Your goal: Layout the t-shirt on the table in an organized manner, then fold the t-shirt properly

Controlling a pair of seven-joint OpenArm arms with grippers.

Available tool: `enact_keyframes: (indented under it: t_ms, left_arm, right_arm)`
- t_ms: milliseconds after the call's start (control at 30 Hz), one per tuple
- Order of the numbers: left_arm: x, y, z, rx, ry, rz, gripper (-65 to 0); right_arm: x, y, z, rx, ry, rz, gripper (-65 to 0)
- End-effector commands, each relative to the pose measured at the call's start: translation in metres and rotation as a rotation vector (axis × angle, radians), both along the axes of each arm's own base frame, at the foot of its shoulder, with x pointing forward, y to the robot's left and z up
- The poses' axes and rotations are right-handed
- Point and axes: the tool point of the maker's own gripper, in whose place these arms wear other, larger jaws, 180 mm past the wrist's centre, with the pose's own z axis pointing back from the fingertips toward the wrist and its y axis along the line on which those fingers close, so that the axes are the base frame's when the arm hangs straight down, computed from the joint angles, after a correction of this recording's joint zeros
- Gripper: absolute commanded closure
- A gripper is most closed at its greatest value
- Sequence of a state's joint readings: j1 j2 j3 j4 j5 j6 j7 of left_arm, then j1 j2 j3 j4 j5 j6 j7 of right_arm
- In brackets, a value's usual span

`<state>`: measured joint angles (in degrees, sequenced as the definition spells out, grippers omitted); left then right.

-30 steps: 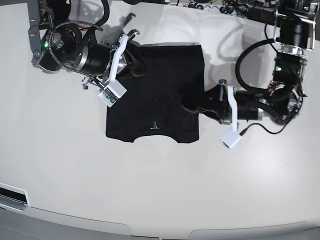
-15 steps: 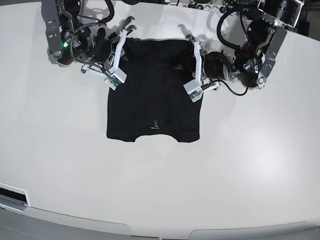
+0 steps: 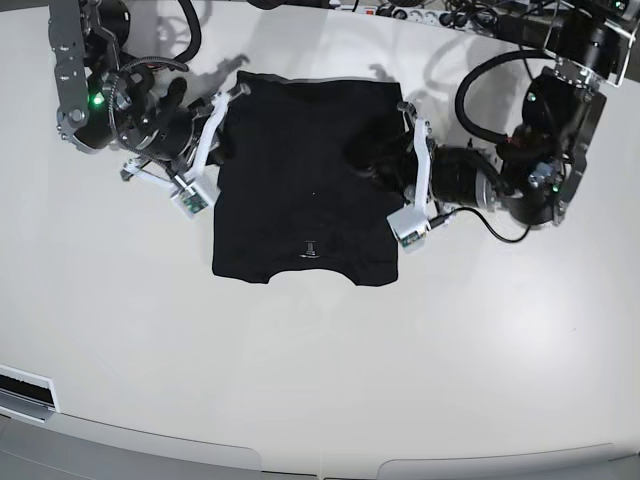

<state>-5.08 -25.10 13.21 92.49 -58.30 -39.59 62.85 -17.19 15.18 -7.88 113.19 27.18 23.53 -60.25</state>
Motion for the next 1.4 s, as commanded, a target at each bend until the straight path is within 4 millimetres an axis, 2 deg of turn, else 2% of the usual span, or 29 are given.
enact_keyframes:
  t_ms: [0, 133, 267, 367, 467, 567, 700, 867, 967, 1133, 1367]
  left_arm:
    - [0.005, 0.0, 0.018, -0.042, -0.035, -0.005, 0.0]
    - [0.01, 0.012, 0.039, -0.099, -0.036, 0.028, 0.0]
    - [-0.002, 0.03, 0.032, -0.106, 0.02, 0.086, 0.0]
    - [-0.017, 0.043, 0.019, -0.084, 0.066, 0.133, 0.0]
    - [-0.025, 0.055, 0.017, -0.093, 0.09, 0.189, 0.0]
    - [-0.037, 0.064, 0.026, -0.111, 0.091, 0.225, 0.0]
    - [-0.057, 0.074, 0.04, -0.112, 0.074, 0.259, 0.0]
    - [-0.093, 0.08, 0.05, -0.077, 0.082, 0.27, 0.0]
    - [-0.12, 0.079, 0.055, -0.05, 0.11, 0.253, 0.0]
    - [-0.174, 0.078, 0.055, 0.005, 0.228, 0.221, 0.0]
    - [-0.263, 0.082, 0.049, 0.084, 0.509, 0.171, 0.0]
  right_arm:
    - [0.004, 0.006, 0.015, 0.038, -0.042, 0.01, 0.0]
    - [-0.003, 0.036, 0.048, 0.196, -0.091, 0.11, 0.0]
    - [-0.03, 0.054, 0.071, 0.372, -0.082, 0.226, 0.0]
    - [-0.034, 0.054, 0.095, 0.529, -0.093, 0.225, 0.0]
    - [-0.03, 0.038, 0.115, 0.642, -0.092, 0.157, 0.0]
    - [-0.042, 0.019, 0.119, 0.695, -0.056, 0.096, 0.0]
    - [-0.051, -0.021, 0.106, 0.629, -0.043, -0.065, 0.0]
    - [-0.085, -0.067, 0.089, 0.524, 0.025, -0.238, 0.0]
    - [-0.108, -0.086, 0.082, 0.471, 0.076, -0.311, 0.0]
    - [-0.15, -0.093, 0.072, 0.433, 0.202, -0.359, 0.0]
    - [-0.227, -0.093, 0.068, 0.388, 0.44, -0.412, 0.0]
